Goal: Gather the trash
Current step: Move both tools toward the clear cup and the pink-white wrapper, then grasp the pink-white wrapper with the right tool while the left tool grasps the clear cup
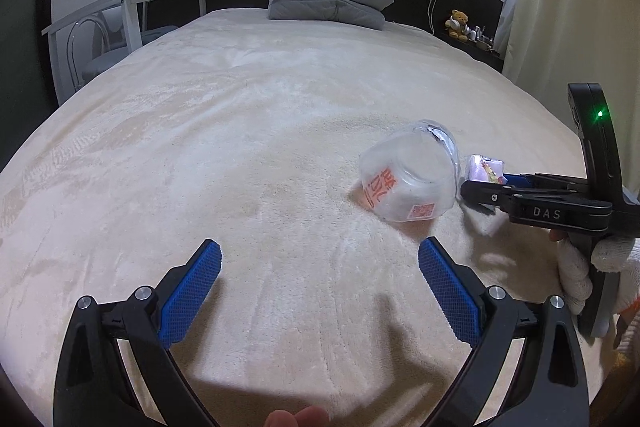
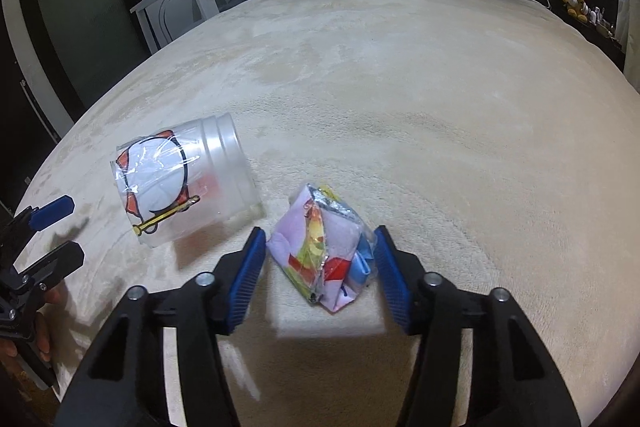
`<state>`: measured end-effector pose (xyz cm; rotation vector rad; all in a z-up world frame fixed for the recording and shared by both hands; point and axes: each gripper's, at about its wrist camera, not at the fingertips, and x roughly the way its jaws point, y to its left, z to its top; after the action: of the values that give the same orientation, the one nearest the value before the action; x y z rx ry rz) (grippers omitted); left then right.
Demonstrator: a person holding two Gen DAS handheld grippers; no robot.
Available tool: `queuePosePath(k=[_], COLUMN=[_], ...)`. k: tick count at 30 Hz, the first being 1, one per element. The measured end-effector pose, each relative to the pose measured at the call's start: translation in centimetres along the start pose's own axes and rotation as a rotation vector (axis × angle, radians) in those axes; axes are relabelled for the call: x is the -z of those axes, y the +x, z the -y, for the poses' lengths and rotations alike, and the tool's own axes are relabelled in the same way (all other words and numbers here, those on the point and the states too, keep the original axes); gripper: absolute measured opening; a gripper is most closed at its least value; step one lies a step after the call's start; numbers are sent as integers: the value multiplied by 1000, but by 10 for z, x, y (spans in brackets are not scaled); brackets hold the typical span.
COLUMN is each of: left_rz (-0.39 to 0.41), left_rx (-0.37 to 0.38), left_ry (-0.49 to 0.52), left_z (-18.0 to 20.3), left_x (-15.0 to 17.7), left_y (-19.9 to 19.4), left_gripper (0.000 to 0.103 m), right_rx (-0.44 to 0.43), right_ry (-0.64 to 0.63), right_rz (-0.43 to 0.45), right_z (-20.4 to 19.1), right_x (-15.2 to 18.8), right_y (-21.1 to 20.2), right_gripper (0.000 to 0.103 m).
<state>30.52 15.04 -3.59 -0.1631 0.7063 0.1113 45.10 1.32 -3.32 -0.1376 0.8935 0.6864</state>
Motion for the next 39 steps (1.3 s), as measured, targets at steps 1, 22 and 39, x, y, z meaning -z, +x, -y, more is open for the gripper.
queuePosePath(k=[1, 22, 39], left_rz=[-6, 28, -69], left_rx=[4, 258, 413], left_ry=[6, 59, -143], left_z=[0, 30, 12], left_x=[1, -23, -50], left_y=[2, 21, 84], left_gripper=[97, 97, 97], right_rx=[-9, -56, -106], right_ry=[4, 35, 103], right_rz=[2, 93, 121], right_z=[1, 15, 34], right_x=[0, 20, 18], right_y=[-1, -63, -76], right_gripper=[51, 48, 48])
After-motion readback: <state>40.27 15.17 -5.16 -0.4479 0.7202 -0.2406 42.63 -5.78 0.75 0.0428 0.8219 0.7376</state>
